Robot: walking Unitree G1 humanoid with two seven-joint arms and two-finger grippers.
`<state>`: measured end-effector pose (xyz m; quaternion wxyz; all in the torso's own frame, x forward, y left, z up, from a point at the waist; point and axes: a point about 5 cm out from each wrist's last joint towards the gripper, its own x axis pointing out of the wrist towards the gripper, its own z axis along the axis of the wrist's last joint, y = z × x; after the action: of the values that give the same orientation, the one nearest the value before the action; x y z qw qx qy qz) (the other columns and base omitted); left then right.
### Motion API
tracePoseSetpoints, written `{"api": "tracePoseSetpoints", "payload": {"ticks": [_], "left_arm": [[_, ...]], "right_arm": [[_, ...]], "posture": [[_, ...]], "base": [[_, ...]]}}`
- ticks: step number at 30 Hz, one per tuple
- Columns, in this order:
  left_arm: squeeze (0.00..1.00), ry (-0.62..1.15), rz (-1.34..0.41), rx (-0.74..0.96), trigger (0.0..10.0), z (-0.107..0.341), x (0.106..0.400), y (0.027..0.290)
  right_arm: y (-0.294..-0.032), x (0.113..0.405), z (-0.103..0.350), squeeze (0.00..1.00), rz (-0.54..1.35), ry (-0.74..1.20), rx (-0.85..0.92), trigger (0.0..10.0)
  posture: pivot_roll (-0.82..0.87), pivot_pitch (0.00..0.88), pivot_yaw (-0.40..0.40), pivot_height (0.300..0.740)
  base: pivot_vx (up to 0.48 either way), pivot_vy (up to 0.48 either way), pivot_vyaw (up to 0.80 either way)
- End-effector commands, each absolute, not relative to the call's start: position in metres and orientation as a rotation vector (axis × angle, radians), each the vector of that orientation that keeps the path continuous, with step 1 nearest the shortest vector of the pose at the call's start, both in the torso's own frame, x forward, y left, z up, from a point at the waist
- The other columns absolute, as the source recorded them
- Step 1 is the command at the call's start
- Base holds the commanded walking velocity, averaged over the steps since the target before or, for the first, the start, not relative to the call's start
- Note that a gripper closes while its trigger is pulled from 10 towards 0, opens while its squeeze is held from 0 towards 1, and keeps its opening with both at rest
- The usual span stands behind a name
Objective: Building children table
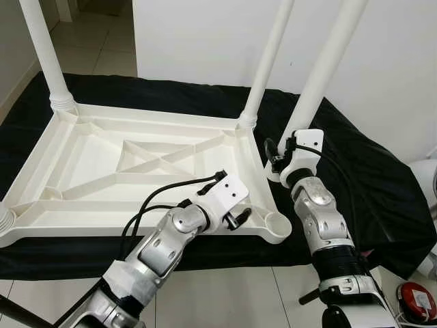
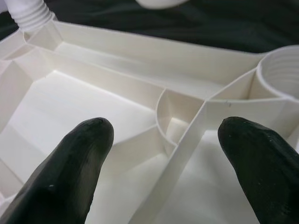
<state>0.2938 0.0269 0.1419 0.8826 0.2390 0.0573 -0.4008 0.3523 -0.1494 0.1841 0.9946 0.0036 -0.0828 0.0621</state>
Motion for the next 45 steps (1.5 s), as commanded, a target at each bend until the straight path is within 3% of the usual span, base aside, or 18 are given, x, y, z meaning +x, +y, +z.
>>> {"api": "tracePoseSetpoints", "payload": {"ticks": [1, 15, 22, 31, 40, 42, 45], "left_arm": [[0.0, 0.136, -0.81, 0.533, 10.0, 0.139, 0.296, 0.024], [0.0, 0.249, -0.621, 0.663, 10.0, 0.127, 0.322, 0.046], [0.0, 0.275, -0.437, 0.702, 10.0, 0.132, 0.345, 0.078], [0.0, 0.25, -0.332, 0.764, 10.0, 0.141, 0.359, 0.093], [0.0, 0.176, -0.411, 0.693, 10.0, 0.152, 0.357, 0.08], [0.0, 0.11, -0.551, 0.543, 10.0, 0.16, 0.341, 0.06], [0.0, 0.066, -0.621, 0.472, 10.0, 0.166, 0.332, 0.053]], "right_arm": [[-0.155, 0.354, 0.193, 0.0, 0.104, -0.191, -0.005, 10.0], [-0.157, 0.354, 0.195, 0.0, 0.086, -0.198, -0.006, 10.0], [-0.159, 0.35, 0.192, 0.0, 0.083, -0.19, -0.004, 10.0], [-0.15, 0.342, 0.182, 0.0, 0.113, -0.164, 0.014, 10.0], [-0.144, 0.336, 0.176, 0.0, 0.151, -0.15, 0.016, 10.0], [-0.143, 0.332, 0.171, 0.0, 0.168, -0.14, 0.009, 10.0], [-0.142, 0.33, 0.167, 0.0, 0.179, -0.137, -0.001, 10.0]], "posture": [[0.01, 0.0, -0.121, 0.74], [0.0, 0.0, -0.106, 0.74], [-0.01, 0.0, -0.104, 0.74], [-0.01, 0.0, -0.104, 0.74], [-0.01, 0.0, -0.102, 0.74], [-0.01, 0.0, -0.108, 0.74], [0.0, 0.0, -0.112, 0.74]], "base": [[0.0, 0.0, 0.0], [0.0, 0.0, 0.0], [0.0, 0.0, 0.0], [0.0, 0.0, 0.0], [0.0, 0.0, 0.0], [0.0, 0.0, 0.0], [0.0, 0.0, 0.0]]}}
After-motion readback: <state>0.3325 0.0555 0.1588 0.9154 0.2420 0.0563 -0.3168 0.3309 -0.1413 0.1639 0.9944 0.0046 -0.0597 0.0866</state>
